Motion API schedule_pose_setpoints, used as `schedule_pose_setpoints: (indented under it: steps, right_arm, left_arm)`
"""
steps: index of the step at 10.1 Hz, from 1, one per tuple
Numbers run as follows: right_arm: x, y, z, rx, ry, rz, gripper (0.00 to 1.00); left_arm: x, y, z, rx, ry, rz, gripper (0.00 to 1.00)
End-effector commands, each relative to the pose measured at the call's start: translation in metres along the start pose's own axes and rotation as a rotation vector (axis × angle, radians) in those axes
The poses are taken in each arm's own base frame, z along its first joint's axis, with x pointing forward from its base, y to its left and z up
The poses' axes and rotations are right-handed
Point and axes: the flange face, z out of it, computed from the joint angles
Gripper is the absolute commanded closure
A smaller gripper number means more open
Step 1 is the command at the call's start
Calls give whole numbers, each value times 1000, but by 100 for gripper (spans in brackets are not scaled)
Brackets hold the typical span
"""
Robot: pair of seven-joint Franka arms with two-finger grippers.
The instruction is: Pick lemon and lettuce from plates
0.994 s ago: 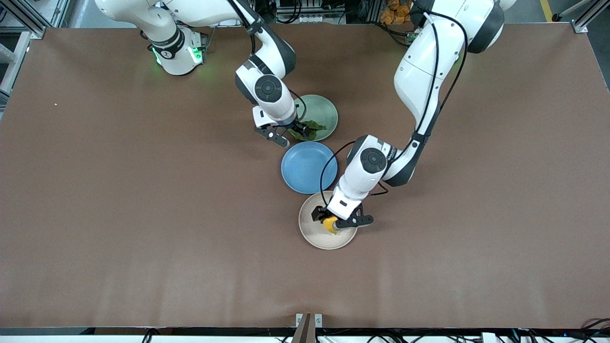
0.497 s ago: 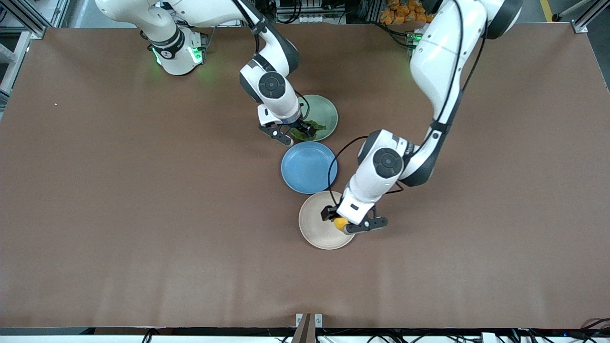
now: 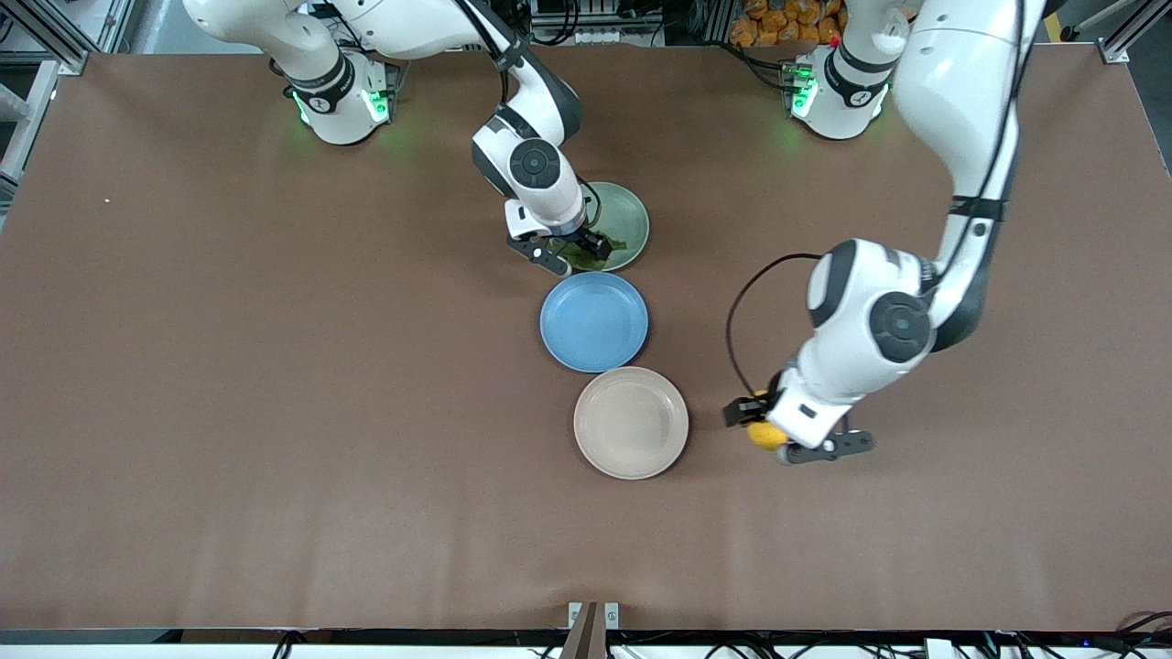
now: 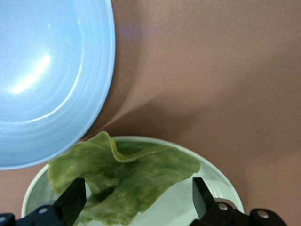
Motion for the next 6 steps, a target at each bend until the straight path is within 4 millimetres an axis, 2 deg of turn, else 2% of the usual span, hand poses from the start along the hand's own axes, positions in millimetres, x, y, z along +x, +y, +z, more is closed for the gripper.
schedule_pose_setpoints:
  steps: [1,3,4,5,6]
  right_arm:
    - [-8,-5,8,12,-2,13,0]
    - [-9,-6,13,20,3,15,0]
    - [-9,-6,14,20,3,15,0]
    - [-15,-6,15,19,5,23,20]
    - [-16,-6,15,17,12,30,58]
  left_arm:
    - [-14,-55,-7,51,-31,38,52]
    - [-12,-106,-6,97,-45,90,51]
    - [-10,-122,-2,120,-47,92,51]
    - [-12,-128,6,135,-49,96,50]
    - [-11,-138,19,137,-54,84,50]
